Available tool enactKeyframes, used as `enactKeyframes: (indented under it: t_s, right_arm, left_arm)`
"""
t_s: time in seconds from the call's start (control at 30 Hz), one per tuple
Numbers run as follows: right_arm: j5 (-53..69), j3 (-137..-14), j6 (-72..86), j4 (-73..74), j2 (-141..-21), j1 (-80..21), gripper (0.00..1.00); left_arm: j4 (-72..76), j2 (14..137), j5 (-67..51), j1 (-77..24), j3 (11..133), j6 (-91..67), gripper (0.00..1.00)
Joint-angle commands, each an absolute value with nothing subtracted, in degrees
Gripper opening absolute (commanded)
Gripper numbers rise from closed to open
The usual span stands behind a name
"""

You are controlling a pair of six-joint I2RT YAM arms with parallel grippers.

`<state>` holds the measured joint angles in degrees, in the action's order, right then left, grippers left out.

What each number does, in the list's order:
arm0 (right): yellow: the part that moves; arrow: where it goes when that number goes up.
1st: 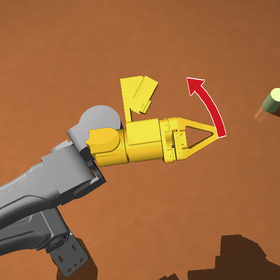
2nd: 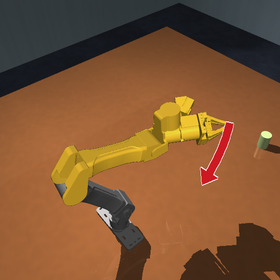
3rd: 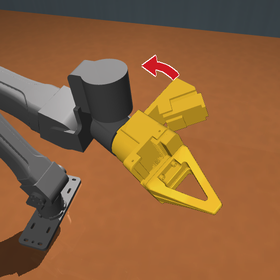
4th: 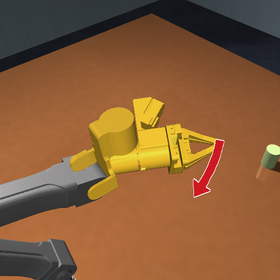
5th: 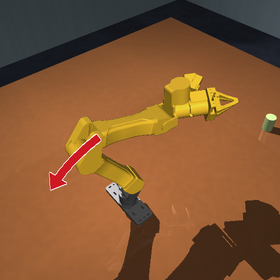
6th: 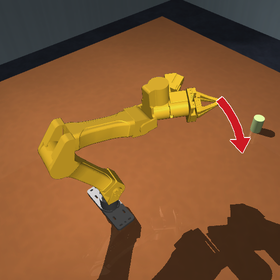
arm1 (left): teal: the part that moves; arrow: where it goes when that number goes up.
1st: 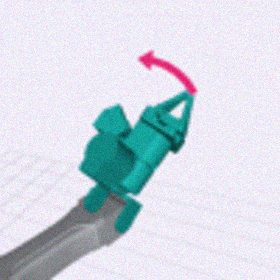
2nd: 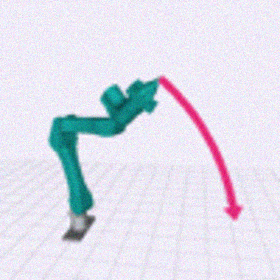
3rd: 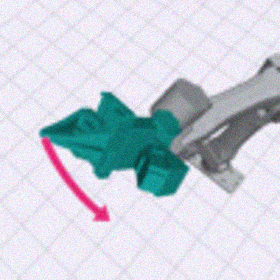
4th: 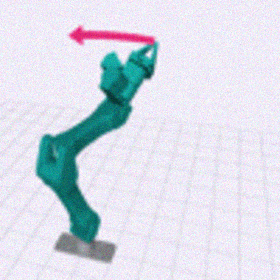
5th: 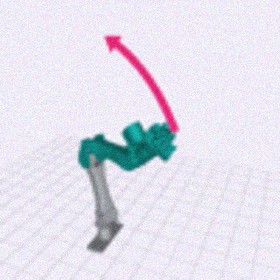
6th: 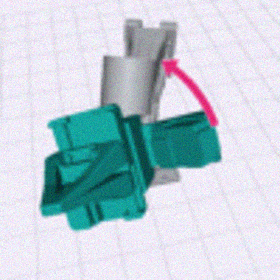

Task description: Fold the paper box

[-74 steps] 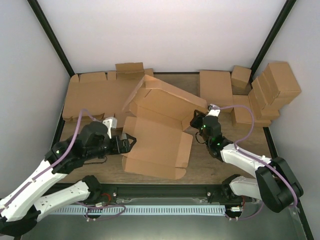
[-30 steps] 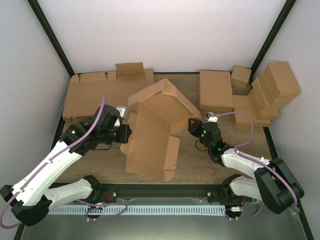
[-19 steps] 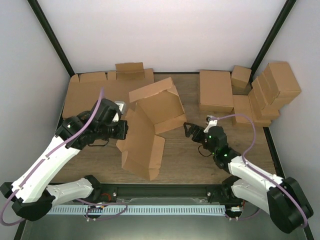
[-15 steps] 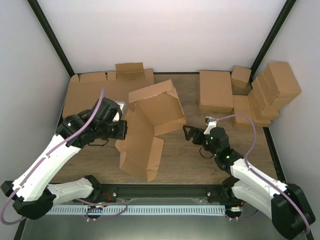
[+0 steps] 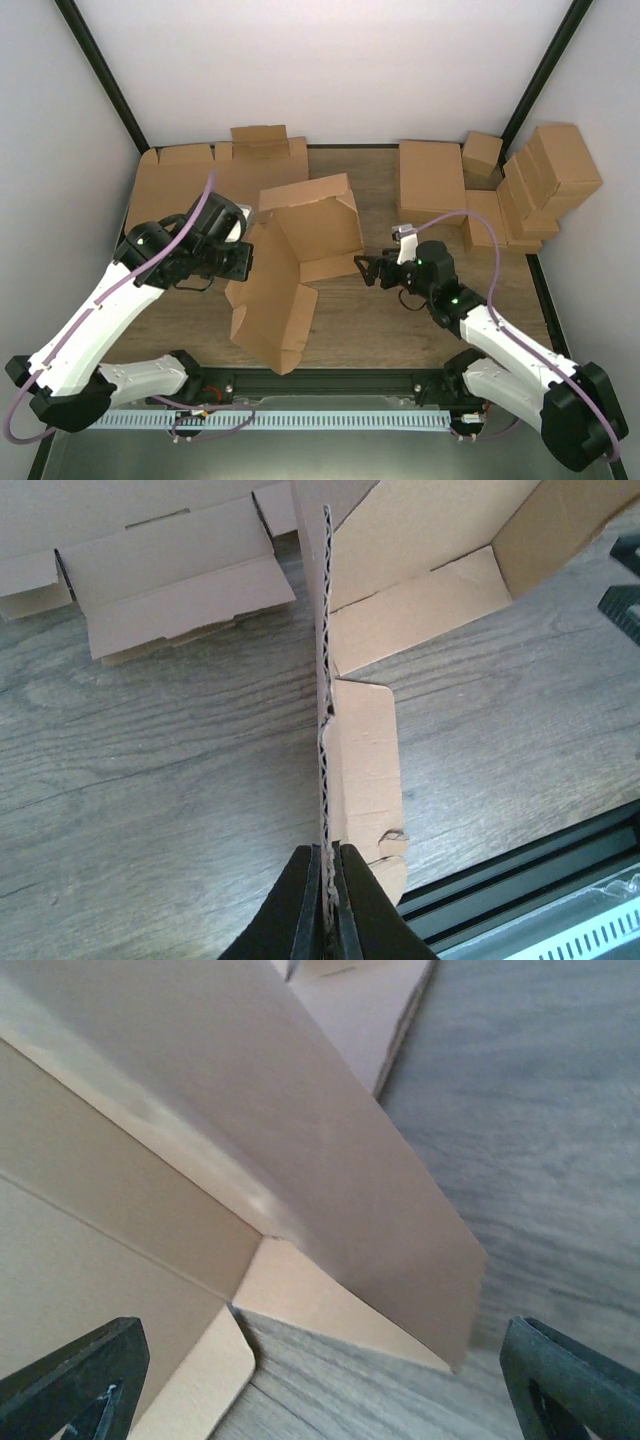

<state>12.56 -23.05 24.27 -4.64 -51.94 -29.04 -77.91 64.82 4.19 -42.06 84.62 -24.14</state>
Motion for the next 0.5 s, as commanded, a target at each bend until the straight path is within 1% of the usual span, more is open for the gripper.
enactKeyframes:
  t_s: [0.0, 0.1, 0.17, 0.23, 0.37, 0.47]
  right_arm:
    - [17.01, -28.81, 17.56, -4.31, -53.84, -29.09, 1.00]
    - [17.24, -30.22, 18.29, -4.29, -54.31, -29.09, 1.00]
    - [14.08, -30.70, 21.42, -3.75, -53.69, -28.95, 1.00]
    - [13.05, -31.15, 24.41, -3.37, -53.27, -28.02, 0.97]
    - [21.88, -33.94, 29.43, -3.30, -55.25, -22.99, 0.86]
    - [26.07, -35.01, 31.97, -4.85, -54.38, -20.09, 0.82]
  left_arm:
    - [-79.28, 65.68, 2.97, -41.93, 86.11, -22.32, 0.04]
    - [-79.03, 65.88, 3.35, -41.91, 86.21, -21.44, 0.04]
    - [-78.06, 66.07, 2.76, -41.92, 85.41, -20.99, 0.04]
    - [-77.00, 66.40, 1.95, -41.90, 84.59, -20.72, 0.04]
    - [-75.99, 66.98, 1.71, -41.88, 84.19, -20.02, 0.04]
    - [-76.29, 67.55, 2.66, -41.91, 84.37, -19.50, 0.04]
